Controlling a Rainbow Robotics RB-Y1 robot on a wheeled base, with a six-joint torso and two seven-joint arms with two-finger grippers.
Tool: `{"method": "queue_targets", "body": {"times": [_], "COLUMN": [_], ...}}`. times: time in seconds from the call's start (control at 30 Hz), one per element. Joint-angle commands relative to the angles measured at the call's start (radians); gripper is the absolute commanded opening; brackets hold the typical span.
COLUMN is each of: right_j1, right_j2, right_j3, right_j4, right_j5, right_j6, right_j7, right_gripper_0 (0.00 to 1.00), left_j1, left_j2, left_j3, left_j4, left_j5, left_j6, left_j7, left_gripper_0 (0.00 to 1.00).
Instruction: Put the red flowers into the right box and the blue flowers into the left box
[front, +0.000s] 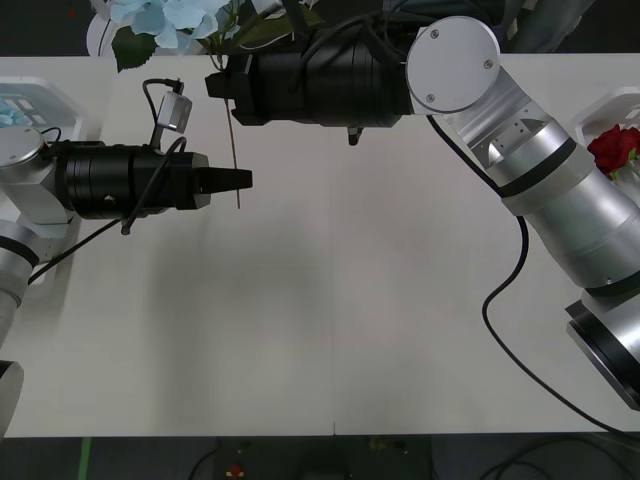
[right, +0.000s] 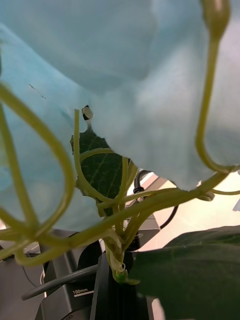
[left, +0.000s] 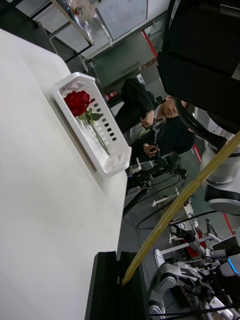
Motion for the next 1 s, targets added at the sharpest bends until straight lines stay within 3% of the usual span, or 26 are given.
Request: {"method": "queue_targets", "body": {"times": [0.03,0.07,0.1,0.17,0.27,0.6,1.0], "right_j1": [-0.051,-0.051,-0.051,-0.051,-0.051,-0.051,-0.058], "right_j2": [0.029,0.028,0.029,0.029,0.029,0.025,-0.116], "right_j3": [0.014,0.016,0.016,0.016,0.016,0.016,0.016], "right_j4": [-0.021,-0.021,-0.023,-0.021,-0.023,-0.021,-0.023], "right_j5": [0.004,0.004,0.004,0.007,0.009,0.013,-0.079], "right_j6": [-0.031,-0.037,-0.04,-0.046,-0.055,-0.055,0.07], "right_j7": [0.049,0.049,0.049,0.049,0.049,0.062,0.208], "right_gripper_0": [0.24,0.46,0.58,0.74,0.88,0.92,0.92], "left_j1": [-0.046,-0.046,-0.046,-0.048,-0.046,-0.045,-0.008], "left_j2": [-0.011,-0.012,-0.011,-0.011,-0.001,0.1,0.301], "left_j3": [-0.018,-0.018,-0.016,-0.015,-0.011,0.041,0.358], "left_j4": [-0.021,-0.021,-0.022,-0.022,-0.021,-0.021,-0.021], "left_j5": [0.013,0.013,0.015,0.013,0.015,-0.021,-0.444], "left_j6": [-0.006,-0.006,-0.006,-0.009,-0.017,-0.03,-0.006], "left_j7": [0.062,0.063,0.065,0.068,0.073,0.099,0.097], "left_gripper_0": [0.0,0.0,0.0,0.0,0.0,0.0,0.0]}}
